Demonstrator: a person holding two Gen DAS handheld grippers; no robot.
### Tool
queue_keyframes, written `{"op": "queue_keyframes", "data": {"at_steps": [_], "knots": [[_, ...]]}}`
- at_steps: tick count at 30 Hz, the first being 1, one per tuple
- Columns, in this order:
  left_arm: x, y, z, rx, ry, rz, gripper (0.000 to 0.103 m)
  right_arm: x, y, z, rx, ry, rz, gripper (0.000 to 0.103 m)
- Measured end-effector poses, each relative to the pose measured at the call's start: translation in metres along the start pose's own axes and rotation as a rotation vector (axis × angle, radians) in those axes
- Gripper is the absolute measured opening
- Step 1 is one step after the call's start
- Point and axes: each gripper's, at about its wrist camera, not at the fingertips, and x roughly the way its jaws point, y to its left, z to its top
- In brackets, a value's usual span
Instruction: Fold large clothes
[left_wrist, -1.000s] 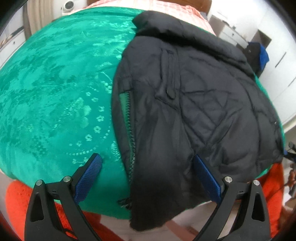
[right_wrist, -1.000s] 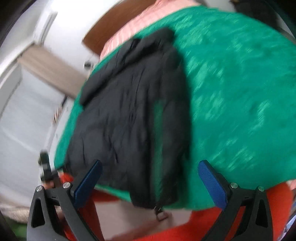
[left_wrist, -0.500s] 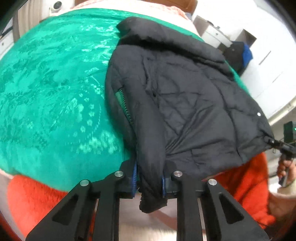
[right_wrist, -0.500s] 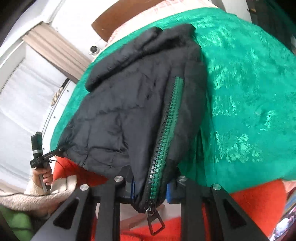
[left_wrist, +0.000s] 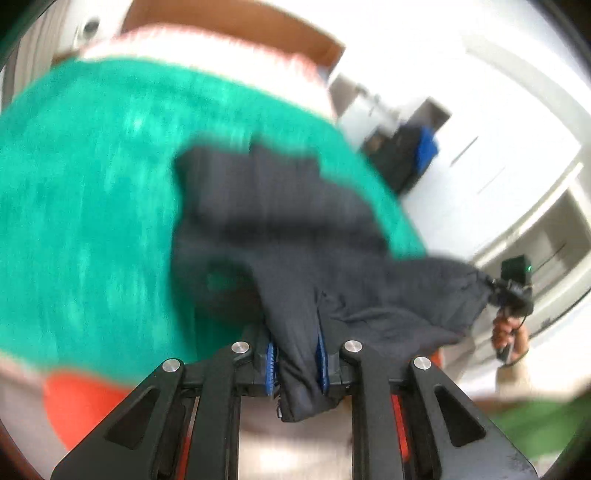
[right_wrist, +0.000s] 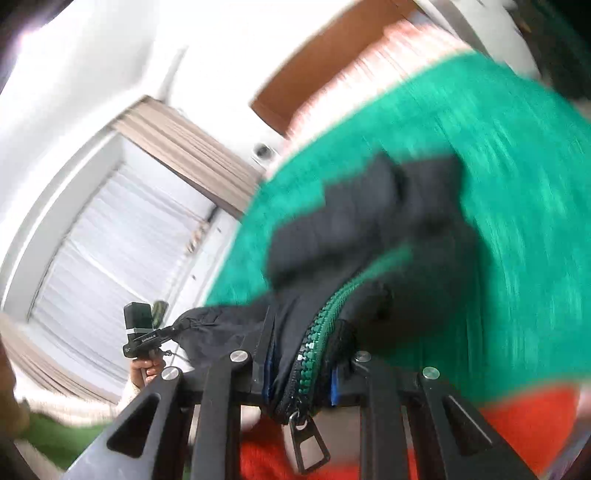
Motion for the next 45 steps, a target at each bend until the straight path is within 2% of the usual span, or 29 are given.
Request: {"op": "queue_keyframes", "data": {"at_steps": [1, 2, 3, 4, 5, 6, 8, 9, 10, 11, 14, 16, 20, 22, 26, 28, 30, 31, 32, 35, 37, 45], "knots": [[0.004, -0.001, 0.027, 0.007, -0.049, 0.013, 0.021, 0.010, 0.001, 0.034, -0.049, -0.026, 0.000, 0.021], [0.011, -0.001, 0.058, 0.011, -0.094, 0.030, 0.030, 0.022, 0.003, 0.056, -0.082, -0.052, -0.014, 0.021], [0.023, -0.001, 0.094, 0.024, -0.136, 0.052, 0.056, 0.035, -0.001, 0.086, -0.106, -0.094, -0.034, 0.022], [0.032, -0.001, 0.124, 0.034, -0.175, 0.111, 0.074, 0.048, -0.010, 0.108, -0.097, -0.121, -0.034, 0.024], [0.040, -0.001, 0.153, 0.023, -0.228, 0.199, 0.103, 0.066, -0.025, 0.136, -0.062, -0.142, -0.036, 0.028], [0.048, 0.001, 0.181, 0.008, -0.278, 0.261, 0.101, 0.084, -0.038, 0.157, -0.028, -0.147, -0.055, 0.032], [0.062, 0.003, 0.213, 0.001, -0.310, 0.315, 0.102, 0.107, -0.061, 0.179, 0.039, -0.158, -0.132, 0.059], [0.070, 0.003, 0.223, -0.013, -0.323, 0.359, 0.102, 0.111, -0.067, 0.178, 0.063, -0.183, -0.169, 0.067], [0.076, 0.003, 0.224, -0.018, -0.324, 0.383, 0.102, 0.117, -0.067, 0.178, 0.067, -0.210, -0.202, 0.086], [0.088, 0.002, 0.222, -0.010, -0.309, 0.394, 0.102, 0.123, -0.064, 0.176, 0.056, -0.226, -0.227, 0.093], [0.122, 0.005, 0.197, 0.070, -0.242, 0.387, 0.102, 0.138, -0.050, 0.160, -0.033, -0.188, -0.286, 0.093], [0.157, 0.004, 0.163, 0.164, -0.175, 0.428, 0.102, 0.153, -0.039, 0.151, -0.112, -0.161, -0.343, 0.093], [0.217, 0.004, 0.123, 0.298, -0.087, 0.510, 0.102, 0.194, -0.023, 0.138, -0.240, -0.115, -0.367, 0.093], [0.237, -0.002, 0.118, 0.351, -0.105, 0.529, 0.102, 0.216, -0.016, 0.136, -0.305, -0.121, -0.371, 0.093], [0.264, -0.011, 0.124, 0.424, -0.208, 0.610, 0.102, 0.272, -0.017, 0.141, -0.447, -0.165, -0.427, 0.093], [0.277, -0.001, 0.132, 0.403, -0.232, 0.620, 0.102, 0.296, -0.035, 0.143, -0.463, -0.168, -0.476, 0.093], [0.294, 0.029, 0.140, 0.313, -0.200, 0.589, 0.103, 0.323, -0.081, 0.146, -0.371, -0.101, -0.546, 0.093], [0.301, 0.053, 0.143, 0.227, -0.174, 0.505, 0.103, 0.326, -0.099, 0.146, -0.319, -0.097, -0.509, 0.093], [0.303, 0.070, 0.143, 0.147, -0.180, 0.407, 0.103, 0.324, -0.116, 0.145, -0.263, -0.123, -0.443, 0.093], [0.306, 0.097, 0.137, 0.059, -0.223, 0.296, 0.103, 0.321, -0.130, 0.140, -0.238, -0.168, -0.378, 0.094], [0.310, 0.102, 0.133, 0.054, -0.238, 0.275, 0.103, 0.322, -0.135, 0.136, -0.236, -0.180, -0.365, 0.094], [0.315, 0.105, 0.131, 0.055, -0.235, 0.273, 0.103, 0.325, -0.148, 0.132, -0.193, -0.186, -0.320, 0.094]]}}
